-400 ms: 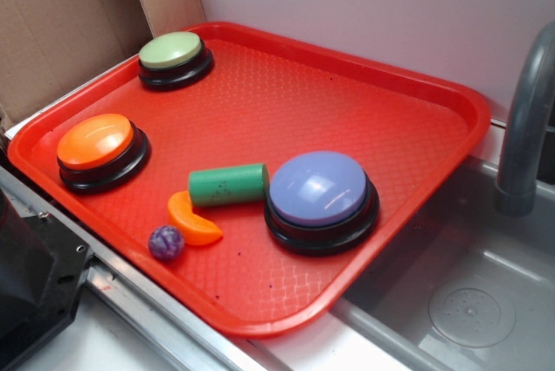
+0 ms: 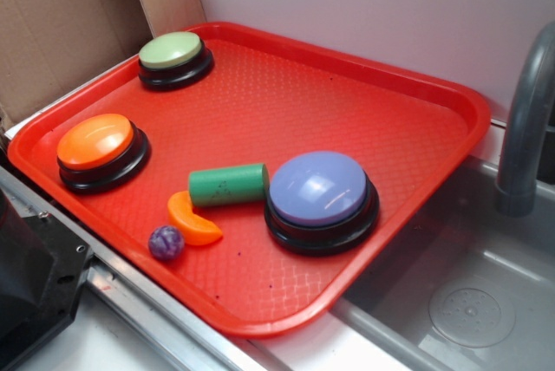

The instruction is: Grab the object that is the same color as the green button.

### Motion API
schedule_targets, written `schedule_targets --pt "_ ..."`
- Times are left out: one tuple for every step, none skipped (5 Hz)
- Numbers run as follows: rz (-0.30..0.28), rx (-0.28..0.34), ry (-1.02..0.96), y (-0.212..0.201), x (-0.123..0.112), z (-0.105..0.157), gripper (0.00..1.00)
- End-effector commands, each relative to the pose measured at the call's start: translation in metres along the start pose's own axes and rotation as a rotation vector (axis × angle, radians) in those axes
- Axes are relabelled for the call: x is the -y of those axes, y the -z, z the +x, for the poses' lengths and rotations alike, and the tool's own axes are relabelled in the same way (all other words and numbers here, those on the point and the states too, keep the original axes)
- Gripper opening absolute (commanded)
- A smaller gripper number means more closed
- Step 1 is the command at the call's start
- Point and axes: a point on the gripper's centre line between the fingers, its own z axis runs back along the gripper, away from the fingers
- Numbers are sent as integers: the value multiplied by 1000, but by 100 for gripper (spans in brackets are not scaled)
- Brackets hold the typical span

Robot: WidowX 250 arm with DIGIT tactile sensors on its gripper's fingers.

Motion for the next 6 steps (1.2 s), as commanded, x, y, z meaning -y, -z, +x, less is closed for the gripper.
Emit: schedule_targets --pt "63 82 318 55 14 28 100" --pt "54 74 463 92 20 41 100" --pt "2 92 576 126 24 55 100" --pt "-4 119 626 156 27 64 100" --pt "-33 95 663 186 39 62 100" --pt "-22 84 711 202 49 54 100"
